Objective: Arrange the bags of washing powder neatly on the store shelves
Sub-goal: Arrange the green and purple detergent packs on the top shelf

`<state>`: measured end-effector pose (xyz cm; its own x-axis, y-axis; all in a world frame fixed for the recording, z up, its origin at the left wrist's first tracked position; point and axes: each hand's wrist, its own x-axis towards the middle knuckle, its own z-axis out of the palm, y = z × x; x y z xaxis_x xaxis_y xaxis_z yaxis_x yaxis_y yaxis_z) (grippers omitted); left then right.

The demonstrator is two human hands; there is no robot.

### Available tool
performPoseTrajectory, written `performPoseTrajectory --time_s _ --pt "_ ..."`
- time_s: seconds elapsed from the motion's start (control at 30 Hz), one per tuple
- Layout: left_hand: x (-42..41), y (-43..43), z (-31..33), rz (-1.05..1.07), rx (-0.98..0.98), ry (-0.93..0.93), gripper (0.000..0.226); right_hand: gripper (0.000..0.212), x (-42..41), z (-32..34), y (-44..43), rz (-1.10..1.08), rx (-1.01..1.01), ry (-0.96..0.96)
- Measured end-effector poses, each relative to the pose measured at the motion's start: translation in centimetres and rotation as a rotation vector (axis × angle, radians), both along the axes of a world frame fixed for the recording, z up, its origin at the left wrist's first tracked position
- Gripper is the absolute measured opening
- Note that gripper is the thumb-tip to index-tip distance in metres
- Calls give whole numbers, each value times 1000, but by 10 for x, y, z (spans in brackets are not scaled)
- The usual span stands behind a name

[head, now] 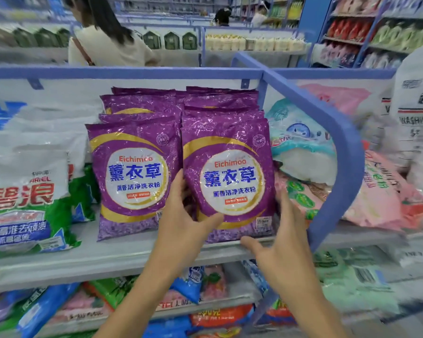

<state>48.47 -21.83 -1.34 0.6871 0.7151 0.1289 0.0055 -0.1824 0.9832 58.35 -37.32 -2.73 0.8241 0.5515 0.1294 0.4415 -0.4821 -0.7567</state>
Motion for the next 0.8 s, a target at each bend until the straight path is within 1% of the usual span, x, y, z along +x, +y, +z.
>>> performPoseTrajectory --time_s 0.1,0.13,0.23,0.33,0.47,0.57,0.63,0.73,0.8 --pt "-19 -16 -12 -20 73 241 106 102 3 0 1 -31 -31 -48" --pt "-19 -20 -13 1 104 285 110 100 4 0 3 -44 -51 -49" --pt "-11 -21 -14 89 195 351 111 97 8 -1 10 -89 -56 -61" --pt "-4 -17 -15 129 215 337 109 93 11 -3 23 -123 -19 -98" --pt "0 -5 -13 152 195 299 99 94 18 -7 32 -142 6 -121" --pt "7 0 -12 198 295 296 82 98 23 -8 36 -148 7 -138" --pt "13 0 -12 244 361 273 76 97 27 -9 43 -148 15 -177" --pt "20 1 -12 284 425 274 76 93 30 -12 51 -145 53 -203" --pt "20 2 -12 285 417 267 76 93 30 -13 50 -135 75 -214"
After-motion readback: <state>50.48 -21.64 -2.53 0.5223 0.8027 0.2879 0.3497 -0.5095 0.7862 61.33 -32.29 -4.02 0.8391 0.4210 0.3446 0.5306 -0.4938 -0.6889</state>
